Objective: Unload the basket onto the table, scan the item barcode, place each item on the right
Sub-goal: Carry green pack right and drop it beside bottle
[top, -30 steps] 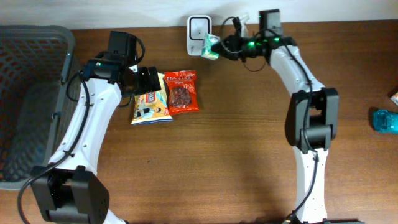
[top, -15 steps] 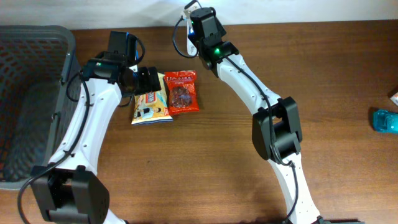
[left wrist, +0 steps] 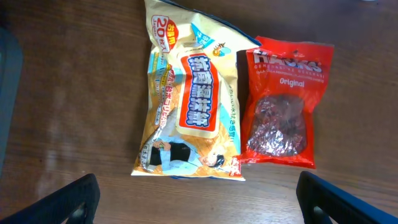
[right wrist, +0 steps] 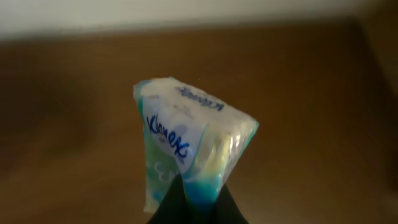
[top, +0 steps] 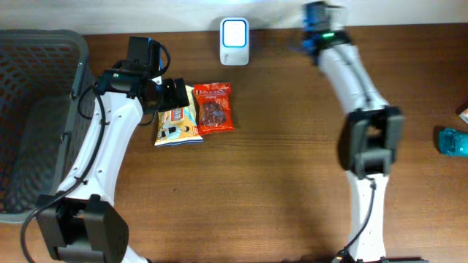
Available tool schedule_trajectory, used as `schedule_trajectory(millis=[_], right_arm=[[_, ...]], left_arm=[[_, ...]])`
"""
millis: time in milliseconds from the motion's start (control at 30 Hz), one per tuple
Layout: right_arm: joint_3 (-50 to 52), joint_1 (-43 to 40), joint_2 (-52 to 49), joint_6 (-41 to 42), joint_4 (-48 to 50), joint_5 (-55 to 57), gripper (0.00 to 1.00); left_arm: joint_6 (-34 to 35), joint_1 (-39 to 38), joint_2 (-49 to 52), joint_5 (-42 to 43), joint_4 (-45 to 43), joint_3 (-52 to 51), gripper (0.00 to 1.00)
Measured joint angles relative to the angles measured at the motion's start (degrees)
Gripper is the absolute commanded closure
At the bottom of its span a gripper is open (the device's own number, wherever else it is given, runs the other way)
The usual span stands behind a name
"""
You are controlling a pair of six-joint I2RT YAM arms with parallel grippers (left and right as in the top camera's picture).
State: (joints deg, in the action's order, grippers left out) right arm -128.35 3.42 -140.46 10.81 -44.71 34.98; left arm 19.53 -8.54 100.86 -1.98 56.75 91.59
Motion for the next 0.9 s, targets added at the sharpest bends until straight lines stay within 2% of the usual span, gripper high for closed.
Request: schedule_trajectory(millis=[133, 267, 300, 400, 433, 467, 500, 667, 767, 833, 900], right_arm=[[-0.11, -13.94, 0.28, 5.29, -9.25, -0.55, 0.96], [0.02, -22.73, 0.33, 6.69, -12.87, -2.08, 0.95], [0.39, -25.03, 0.39, 6.91, -13.49, -3.32, 0.89], [1.18, -29.66, 0.39, 7.13, -14.93, -5.14, 0.8], [1.18, -30.71, 0.39, 7.15, -15.17, -5.35, 0.68], [1.18, -32.17, 0.39, 7.17, -16.0, -5.73, 0.39], [1.18, -33.77, 0.39, 7.37, -17.11, -5.97, 0.01], [1.31, -37.53, 1.33, 7.19, -20.37, -5.99, 0.02], [1.9, -36.81, 7.21, 7.19, -20.55, -9.46, 0.02], [1.95, -35.63, 14.21, 7.21, -21.35, -18.75, 0.02], [1.77, -33.46, 22.49, 6.75, -23.04, -37.64, 0.01]], left_arm=[[0.0, 0.0, 0.0, 0.0, 0.02, 0.0, 0.01], [0.0, 0.0, 0.0, 0.0, 0.0, 0.0, 0.01], [0.0, 0.0, 0.0, 0.0, 0.0, 0.0, 0.01], [0.0, 0.0, 0.0, 0.0, 0.0, 0.0, 0.01], [0.0, 0.0, 0.0, 0.0, 0.0, 0.0, 0.01], [0.0, 0.0, 0.0, 0.0, 0.0, 0.0, 0.01], [0.0, 0.0, 0.0, 0.0, 0.0, 0.0, 0.01], [0.0, 0.0, 0.0, 0.0, 0.0, 0.0, 0.01], [0.0, 0.0, 0.0, 0.0, 0.02, 0.0, 0.01], [0.02, 0.0, 0.0, 0.02, 0.04, 0.0, 0.01], [0.0, 0.0, 0.0, 0.0, 0.0, 0.0, 0.01]])
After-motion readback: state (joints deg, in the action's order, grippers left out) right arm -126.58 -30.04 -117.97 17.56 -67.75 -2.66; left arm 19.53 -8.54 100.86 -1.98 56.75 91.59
